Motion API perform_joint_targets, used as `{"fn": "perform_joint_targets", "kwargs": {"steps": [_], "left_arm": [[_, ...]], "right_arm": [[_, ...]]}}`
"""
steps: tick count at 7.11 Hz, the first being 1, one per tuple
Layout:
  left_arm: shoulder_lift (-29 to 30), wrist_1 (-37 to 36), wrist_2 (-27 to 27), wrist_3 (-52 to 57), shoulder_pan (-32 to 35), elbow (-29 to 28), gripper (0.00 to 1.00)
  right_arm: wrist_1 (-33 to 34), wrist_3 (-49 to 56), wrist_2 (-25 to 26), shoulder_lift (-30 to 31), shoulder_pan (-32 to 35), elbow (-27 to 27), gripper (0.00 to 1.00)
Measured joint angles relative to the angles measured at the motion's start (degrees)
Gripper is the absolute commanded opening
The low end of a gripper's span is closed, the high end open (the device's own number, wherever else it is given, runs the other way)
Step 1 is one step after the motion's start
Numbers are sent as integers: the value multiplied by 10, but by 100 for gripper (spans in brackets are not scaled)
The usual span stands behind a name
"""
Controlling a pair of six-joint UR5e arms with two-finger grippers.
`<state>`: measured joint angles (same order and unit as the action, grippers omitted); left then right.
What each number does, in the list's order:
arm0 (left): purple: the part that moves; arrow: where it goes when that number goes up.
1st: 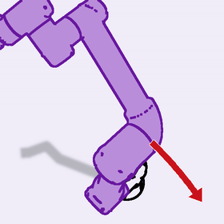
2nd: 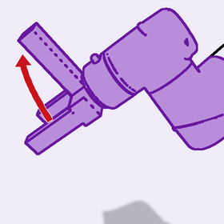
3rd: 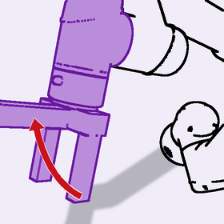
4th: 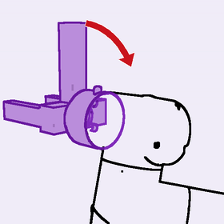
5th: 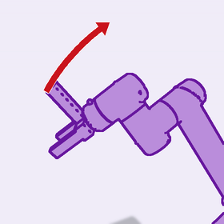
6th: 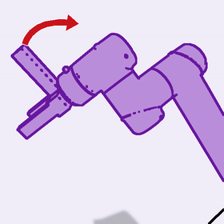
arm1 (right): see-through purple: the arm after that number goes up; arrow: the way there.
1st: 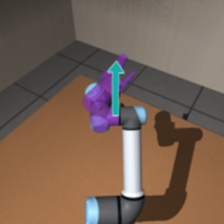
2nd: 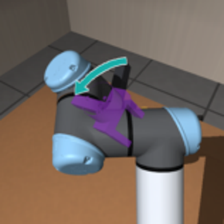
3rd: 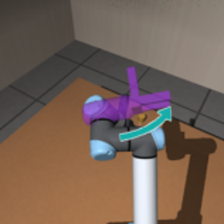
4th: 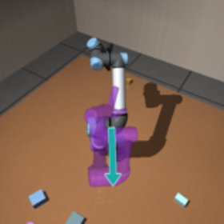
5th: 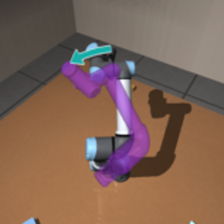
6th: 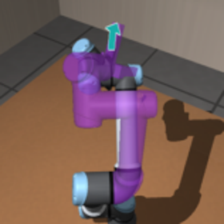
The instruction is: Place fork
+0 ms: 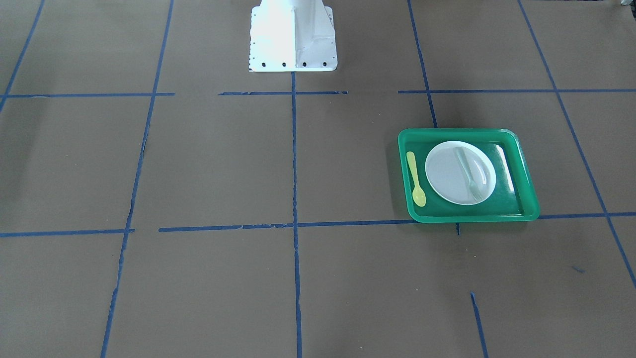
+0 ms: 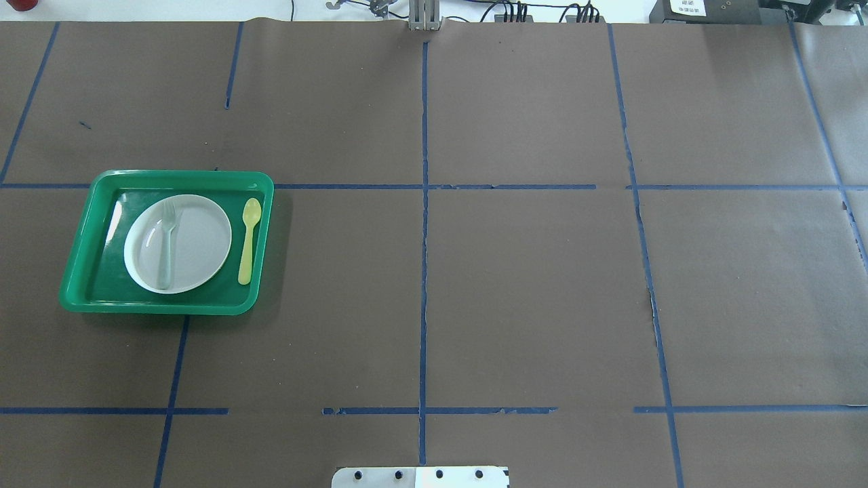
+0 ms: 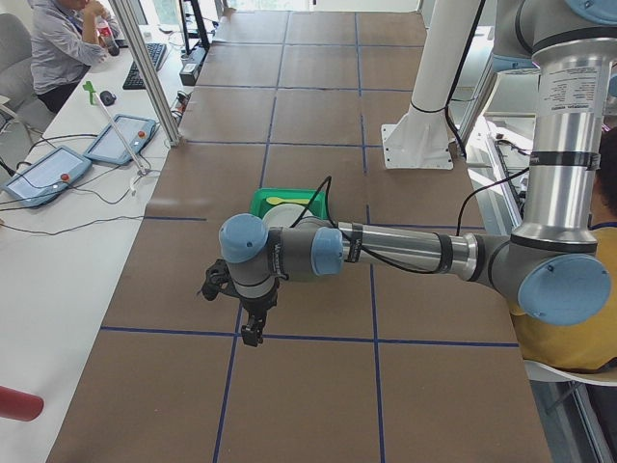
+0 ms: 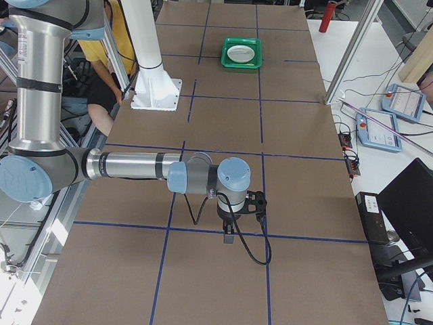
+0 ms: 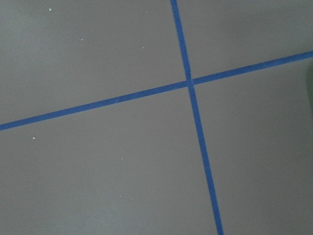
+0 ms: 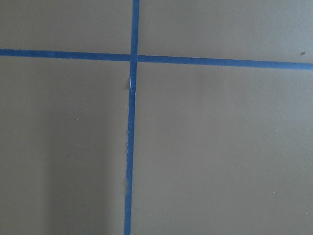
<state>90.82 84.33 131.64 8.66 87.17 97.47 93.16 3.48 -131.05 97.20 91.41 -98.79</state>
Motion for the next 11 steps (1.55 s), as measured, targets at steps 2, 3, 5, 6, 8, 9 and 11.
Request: {"fn": "perform_joint_targets", "kwargs": {"steps": [2, 3, 5, 6, 8, 9, 11], "left_arm": [[30, 40, 4, -196, -134, 43, 100], [58, 59, 2, -294, -197, 45, 99], [113, 92, -2, -445, -289, 16, 94], [130, 112, -7, -492, -319, -6, 93], [143, 143, -17, -538, -364, -43, 82], [144, 149, -19, -542, -372, -51, 76], [145, 153, -19, -543, -376, -64, 68]], "right_arm": [[0, 0, 0, 0, 0, 0, 100], [0, 0, 0, 0, 0, 0, 100], [0, 0, 0, 0, 0, 0, 100], [0, 0, 0, 0, 0, 0, 100], [0, 0, 0, 0, 0, 0, 100], [0, 0, 0, 0, 0, 0, 100], [0, 0, 0, 0, 0, 0, 100]]}}
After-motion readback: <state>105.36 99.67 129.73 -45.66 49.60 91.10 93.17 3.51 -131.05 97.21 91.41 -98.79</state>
